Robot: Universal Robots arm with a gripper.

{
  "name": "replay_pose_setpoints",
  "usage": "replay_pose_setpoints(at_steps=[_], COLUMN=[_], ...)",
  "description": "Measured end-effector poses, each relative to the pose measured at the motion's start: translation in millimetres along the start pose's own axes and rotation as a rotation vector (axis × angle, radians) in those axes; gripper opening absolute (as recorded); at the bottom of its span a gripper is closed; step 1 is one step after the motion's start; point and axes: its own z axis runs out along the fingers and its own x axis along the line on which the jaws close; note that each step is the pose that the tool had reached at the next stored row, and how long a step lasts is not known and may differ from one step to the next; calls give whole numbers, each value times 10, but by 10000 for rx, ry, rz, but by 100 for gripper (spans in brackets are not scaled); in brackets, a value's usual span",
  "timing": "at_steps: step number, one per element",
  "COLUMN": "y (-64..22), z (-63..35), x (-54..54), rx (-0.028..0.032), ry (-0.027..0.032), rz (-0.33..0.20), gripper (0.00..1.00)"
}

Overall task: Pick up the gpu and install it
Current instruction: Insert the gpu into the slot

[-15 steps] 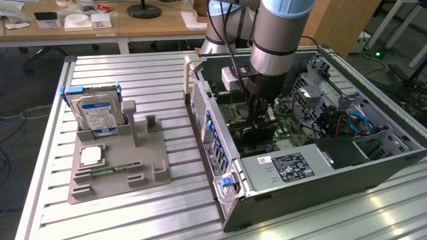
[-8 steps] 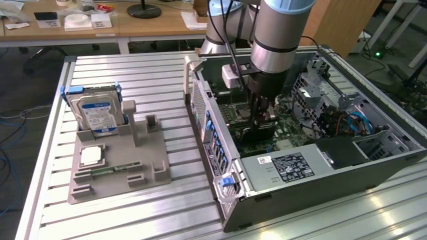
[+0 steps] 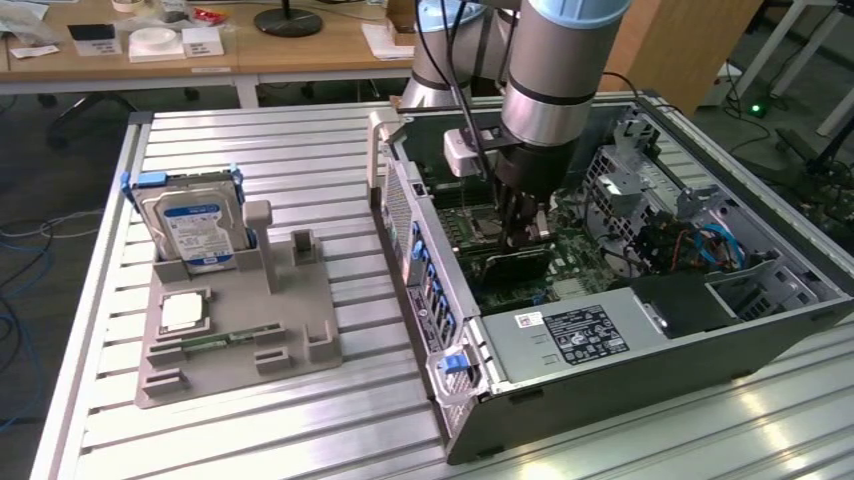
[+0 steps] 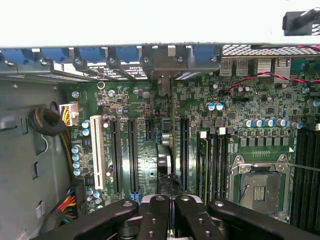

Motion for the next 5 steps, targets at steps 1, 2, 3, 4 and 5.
replay_pose_setpoints(at_steps=[1,2,3,4,5], y=[0,0,0,0,0], z=[0,0,0,0,0], x=[0,0,0,0,0], rx=[0,0,0,0,0], ry=[0,1,0,0,1], rz=[0,0,-1,0,0], gripper=[11,11,11,11,11])
